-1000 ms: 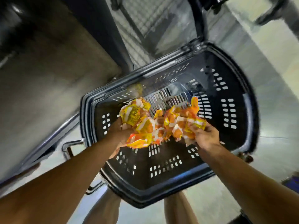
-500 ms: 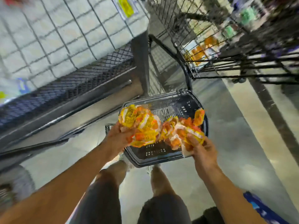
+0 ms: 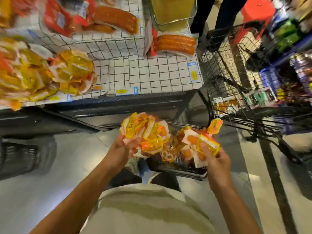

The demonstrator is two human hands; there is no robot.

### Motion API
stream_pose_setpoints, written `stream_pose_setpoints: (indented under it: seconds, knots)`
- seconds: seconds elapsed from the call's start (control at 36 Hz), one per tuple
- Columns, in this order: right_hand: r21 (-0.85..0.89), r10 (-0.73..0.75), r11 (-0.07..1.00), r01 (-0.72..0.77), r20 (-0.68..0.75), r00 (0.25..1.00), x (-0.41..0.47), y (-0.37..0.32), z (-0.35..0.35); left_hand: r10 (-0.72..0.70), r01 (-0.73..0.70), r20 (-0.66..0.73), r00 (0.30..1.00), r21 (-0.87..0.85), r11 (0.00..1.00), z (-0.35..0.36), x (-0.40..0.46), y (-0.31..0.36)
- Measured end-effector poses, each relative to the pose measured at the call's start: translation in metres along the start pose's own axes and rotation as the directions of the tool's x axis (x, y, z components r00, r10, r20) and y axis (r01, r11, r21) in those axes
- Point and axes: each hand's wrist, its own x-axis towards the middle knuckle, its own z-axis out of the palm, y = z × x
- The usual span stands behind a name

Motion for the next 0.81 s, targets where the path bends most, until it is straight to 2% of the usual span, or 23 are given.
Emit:
stream_pose_setpoints:
  seconds: [0.17, 0.28, 0.42, 0.64, 0.81]
  knots:
    - [-0.070, -0.074, 0.994, 0.084, 0.128, 0.989, -0.030, -0.019, 0.037, 0.061, -0.073, -0.093, 0.994, -0.136, 0.988, -0.058, -0.041, -0.008]
    - [-0.097, -0.087, 0.989, 0.109, 0.205, 0.975, -0.051, -0.021, 0.077, 0.084, -0.112, -0.165, 0.983, -0.168, 0.979, -0.099, -0.056, 0.000]
    - [-0.122, -0.137, 0.979, 0.161, 0.180, 0.974, -0.078, -0.024, 0.142, 0.157, -0.197, -0.244, 0.957, -0.149, 0.969, -0.161, -0.069, 0.015]
    - [-0.050, -0.161, 0.984, 0.173, 0.183, 0.970, -0.107, -0.025, 0.235, 0.196, -0.248, -0.226, 0.954, -0.236, 0.940, -0.263, -0.078, 0.045]
    - [-0.031, -0.205, 0.977, 0.213, 0.161, 0.965, -0.119, -0.055, 0.272, 0.198, -0.244, -0.204, 0.959, -0.233, 0.941, -0.302, -0.062, 0.082]
